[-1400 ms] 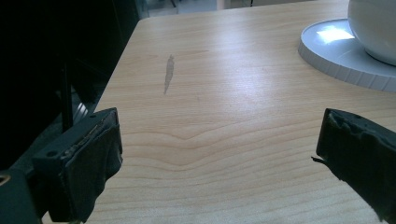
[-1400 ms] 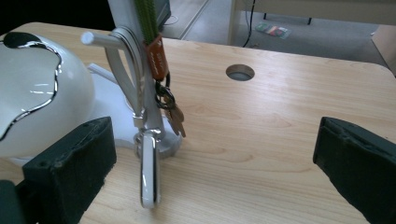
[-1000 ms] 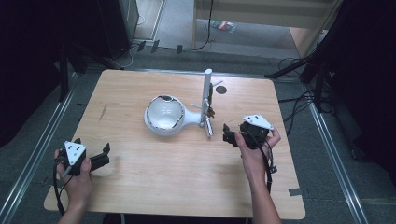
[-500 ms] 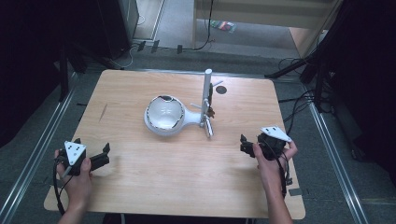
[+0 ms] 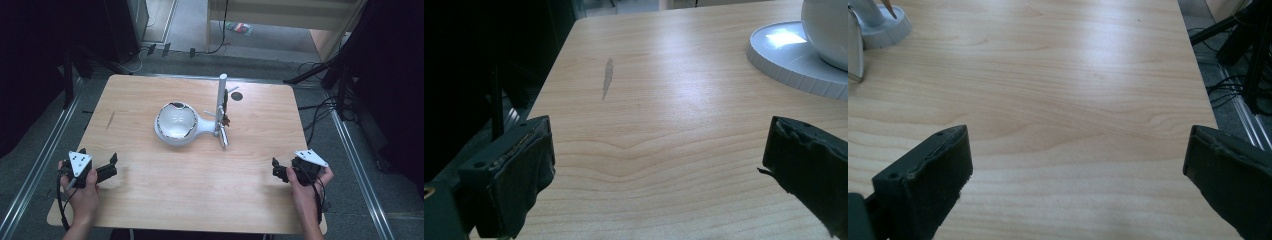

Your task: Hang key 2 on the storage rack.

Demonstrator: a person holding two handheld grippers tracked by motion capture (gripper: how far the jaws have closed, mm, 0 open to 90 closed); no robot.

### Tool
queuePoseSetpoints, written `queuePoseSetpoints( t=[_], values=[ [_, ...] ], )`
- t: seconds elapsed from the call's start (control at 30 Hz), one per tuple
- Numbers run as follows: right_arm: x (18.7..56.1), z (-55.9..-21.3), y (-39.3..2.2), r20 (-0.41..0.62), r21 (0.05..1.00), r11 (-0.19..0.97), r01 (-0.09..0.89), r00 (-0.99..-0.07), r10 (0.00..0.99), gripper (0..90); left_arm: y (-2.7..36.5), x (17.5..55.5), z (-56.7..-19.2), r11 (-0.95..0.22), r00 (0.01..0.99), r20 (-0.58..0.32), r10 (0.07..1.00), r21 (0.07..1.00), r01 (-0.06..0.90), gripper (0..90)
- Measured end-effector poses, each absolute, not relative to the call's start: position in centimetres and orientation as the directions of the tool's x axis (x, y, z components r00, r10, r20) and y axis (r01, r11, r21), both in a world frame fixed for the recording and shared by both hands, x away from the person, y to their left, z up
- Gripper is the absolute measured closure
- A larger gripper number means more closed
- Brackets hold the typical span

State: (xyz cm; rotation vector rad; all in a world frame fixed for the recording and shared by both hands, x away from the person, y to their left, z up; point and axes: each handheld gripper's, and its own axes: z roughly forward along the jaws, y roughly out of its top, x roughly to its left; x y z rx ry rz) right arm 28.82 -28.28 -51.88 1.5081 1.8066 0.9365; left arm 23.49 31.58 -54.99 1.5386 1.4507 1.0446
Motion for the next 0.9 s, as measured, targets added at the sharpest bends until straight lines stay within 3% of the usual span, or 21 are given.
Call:
queuePoseSetpoints(
  t=[0.47, 0.9],
  values=[
    [26.2, -53.3, -32.0, 0.032, 0.818, 0.048, 0.574, -0.129, 0.991, 0.0, 31.6, 23.5, -55.0, -0.056, 0.019, 0.053, 0.998, 0.927, 0.37, 0.5],
    [25.4, -54.1, -32.9, 0.042, 0.808, 0.031, 0.589, -0.111, 0.993, 0.0, 31.7, 23.5, -55.0, -0.052, 0.024, 0.046, 0.999, 0.925, 0.376, 0.5]
  ],
)
